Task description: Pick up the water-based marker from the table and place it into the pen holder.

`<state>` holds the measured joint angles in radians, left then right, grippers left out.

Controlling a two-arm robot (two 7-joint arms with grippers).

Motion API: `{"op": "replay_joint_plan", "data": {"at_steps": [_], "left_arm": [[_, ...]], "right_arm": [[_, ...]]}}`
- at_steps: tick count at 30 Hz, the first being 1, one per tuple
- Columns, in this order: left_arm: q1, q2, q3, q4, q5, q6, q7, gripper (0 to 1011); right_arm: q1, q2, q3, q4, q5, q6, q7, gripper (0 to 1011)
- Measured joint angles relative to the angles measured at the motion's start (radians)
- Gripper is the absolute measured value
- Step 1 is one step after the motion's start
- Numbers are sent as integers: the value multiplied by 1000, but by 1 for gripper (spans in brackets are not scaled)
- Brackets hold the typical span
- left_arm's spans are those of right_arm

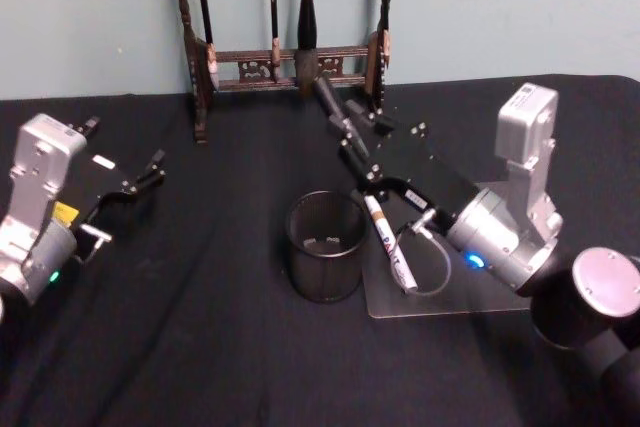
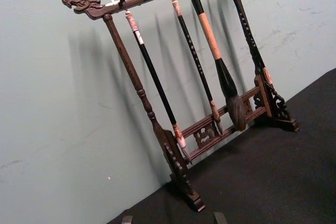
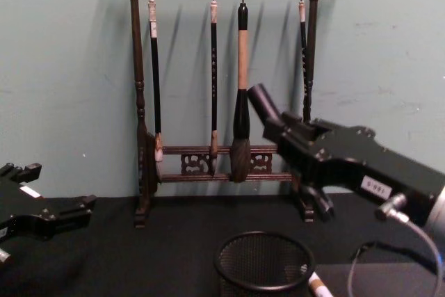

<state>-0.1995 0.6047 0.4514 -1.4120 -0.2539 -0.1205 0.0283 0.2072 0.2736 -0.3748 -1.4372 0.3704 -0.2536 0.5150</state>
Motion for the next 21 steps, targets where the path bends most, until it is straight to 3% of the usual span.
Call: {"op": "replay_joint_plan", "data": {"at_steps": [7, 21], "left_arm": [[0, 0, 0, 0, 0, 0, 0, 1001], [0, 0, 0, 0, 0, 0, 0, 1001]], "right_arm": [[14, -13, -37, 43, -3, -7, 7, 233], [37, -35, -69, 95, -19, -16, 7, 233]]}}
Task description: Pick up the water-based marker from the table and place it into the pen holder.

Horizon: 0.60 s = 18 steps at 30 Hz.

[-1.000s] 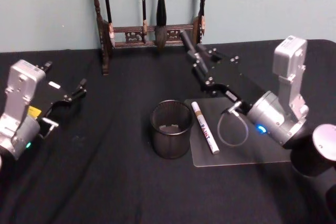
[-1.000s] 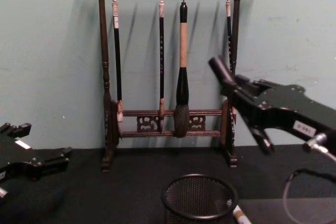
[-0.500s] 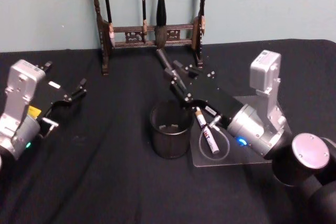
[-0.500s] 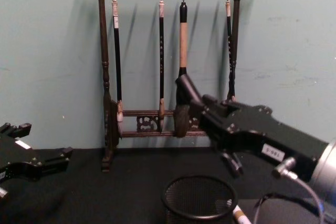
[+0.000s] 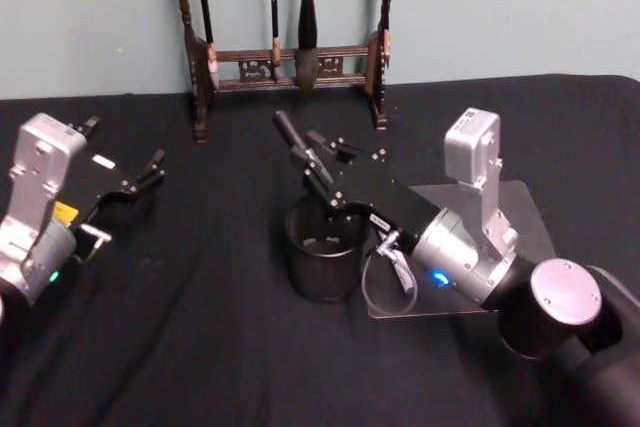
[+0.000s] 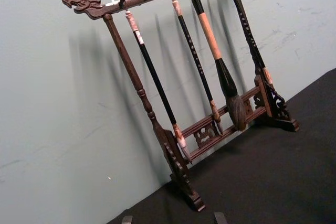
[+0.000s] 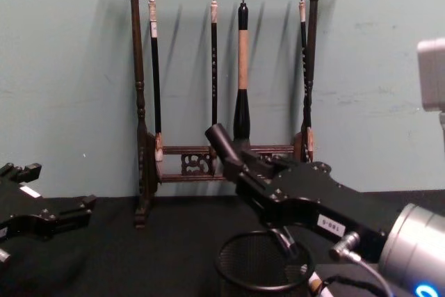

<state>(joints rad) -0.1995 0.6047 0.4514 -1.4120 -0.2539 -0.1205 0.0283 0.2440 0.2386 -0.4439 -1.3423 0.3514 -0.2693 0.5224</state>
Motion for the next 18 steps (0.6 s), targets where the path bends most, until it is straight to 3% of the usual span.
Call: {"op": "replay_joint_plan", "data": {"at_steps": [18], "left_arm": [[0, 0, 0, 0, 0, 0, 0, 1001]], "right_arm": [[-15, 3, -20, 9, -51, 8, -26, 233]]}}
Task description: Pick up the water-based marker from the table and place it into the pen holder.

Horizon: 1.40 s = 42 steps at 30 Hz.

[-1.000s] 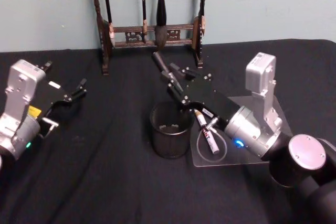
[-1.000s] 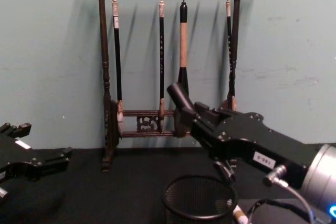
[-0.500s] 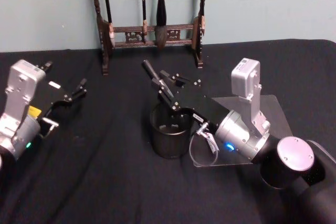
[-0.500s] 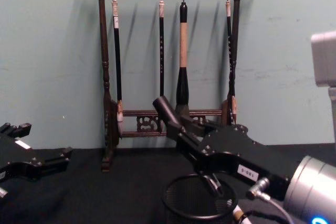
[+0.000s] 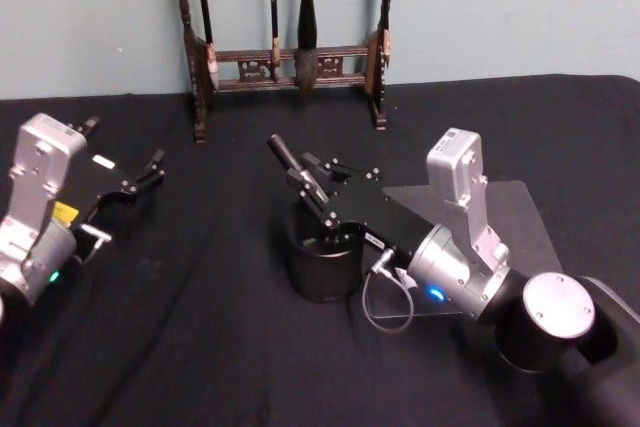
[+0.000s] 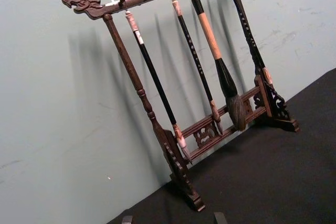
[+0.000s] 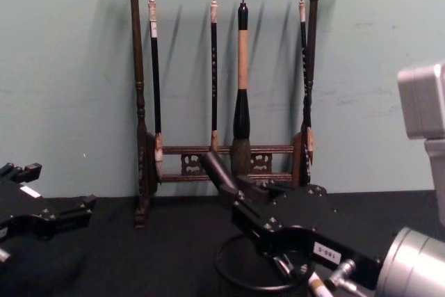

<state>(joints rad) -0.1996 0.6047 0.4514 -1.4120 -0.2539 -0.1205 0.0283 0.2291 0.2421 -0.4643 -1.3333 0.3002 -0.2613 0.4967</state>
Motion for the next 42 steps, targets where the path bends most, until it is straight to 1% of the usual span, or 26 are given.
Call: {"op": "replay_joint_plan", "data": {"at_steps": [12, 14, 15, 16, 17, 20, 22, 23, 24, 25, 27, 29, 35, 36, 39, 42], "left_arm": [[0, 0, 0, 0, 0, 0, 0, 1001], [0, 0, 0, 0, 0, 0, 0, 1001], [0, 0, 0, 0, 0, 0, 0, 1001], [0, 0, 0, 0, 0, 0, 0, 1001], [0, 0, 0, 0, 0, 0, 0, 1001], [0, 0, 0, 0, 0, 0, 0, 1001], [0, 0, 0, 0, 0, 0, 0, 1001], [0, 0, 0, 0, 0, 0, 0, 1001], [0, 0, 0, 0, 0, 0, 0, 1001], [0, 0, 0, 0, 0, 0, 0, 1001], [0, 0, 0, 0, 0, 0, 0, 1001], [0, 0, 0, 0, 0, 0, 0, 1001], [0, 0, 0, 0, 0, 0, 0, 1001], [0, 0, 0, 0, 0, 0, 0, 1001], [0, 0, 0, 0, 0, 0, 0, 1001], [0, 0, 0, 0, 0, 0, 0, 1001]], "right_arm": [[-1, 0, 0, -2, -2, 0, -2, 233], [-1, 0, 0, -2, -1, 0, -2, 257], [-1, 0, 0, -2, -1, 0, -2, 298], [-1, 0, 0, -2, -1, 0, -1, 316], [0, 0, 0, -2, -1, 0, -1, 370], [0, 0, 0, -1, 0, 0, -1, 430], [0, 0, 1, -1, 1, 0, -1, 528], [0, 0, 1, -1, 1, 0, -1, 528], [0, 0, 1, -1, 1, 0, 0, 589], [0, 0, 1, -1, 1, 0, 0, 604], [0, 0, 1, -1, 1, 0, 0, 689], [0, 0, 1, -1, 2, 1, 0, 728], [1, 0, 1, -1, 2, 1, 0, 911], [1, 0, 1, -1, 2, 1, 0, 921], [1, 2, 5, -5, 7, 8, 1, 1002], [0, 7, 11, -14, 9, 18, -1, 1002]]}}
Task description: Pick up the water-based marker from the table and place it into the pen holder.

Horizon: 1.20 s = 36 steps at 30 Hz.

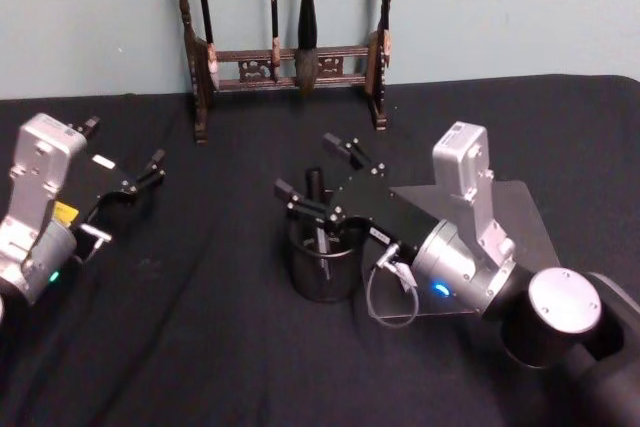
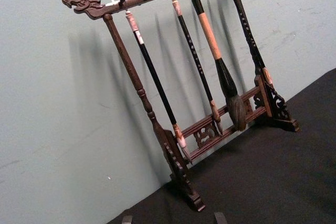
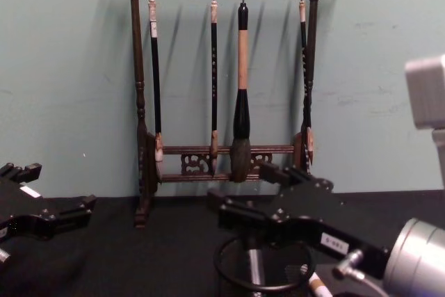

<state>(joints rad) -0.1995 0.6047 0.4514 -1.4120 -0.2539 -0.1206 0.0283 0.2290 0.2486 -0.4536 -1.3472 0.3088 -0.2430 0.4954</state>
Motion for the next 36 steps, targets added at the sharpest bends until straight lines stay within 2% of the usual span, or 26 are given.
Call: {"op": "replay_joint_plan", "data": {"at_steps": [9, 14, 21, 23, 29, 36], "left_arm": [[0, 0, 0, 0, 0, 0, 0, 1001], [0, 0, 0, 0, 0, 0, 0, 1001], [0, 0, 0, 0, 0, 0, 0, 1001], [0, 0, 0, 0, 0, 0, 0, 1001], [0, 0, 0, 0, 0, 0, 0, 1001], [0, 0, 0, 0, 0, 0, 0, 1001]], "right_arm": [[-11, 32, 36, -68, 5, 57, -33, 1002], [-26, 72, 79, -137, 7, 155, -86, 1002], [-40, 114, 119, -185, 6, 287, -139, 1002], [-45, 133, 129, -194, 0, 359, -158, 1002], [-35, 153, 122, -186, -19, 492, -171, 1002], [-4, 155, 93, -155, -42, 580, -160, 1002]]}}
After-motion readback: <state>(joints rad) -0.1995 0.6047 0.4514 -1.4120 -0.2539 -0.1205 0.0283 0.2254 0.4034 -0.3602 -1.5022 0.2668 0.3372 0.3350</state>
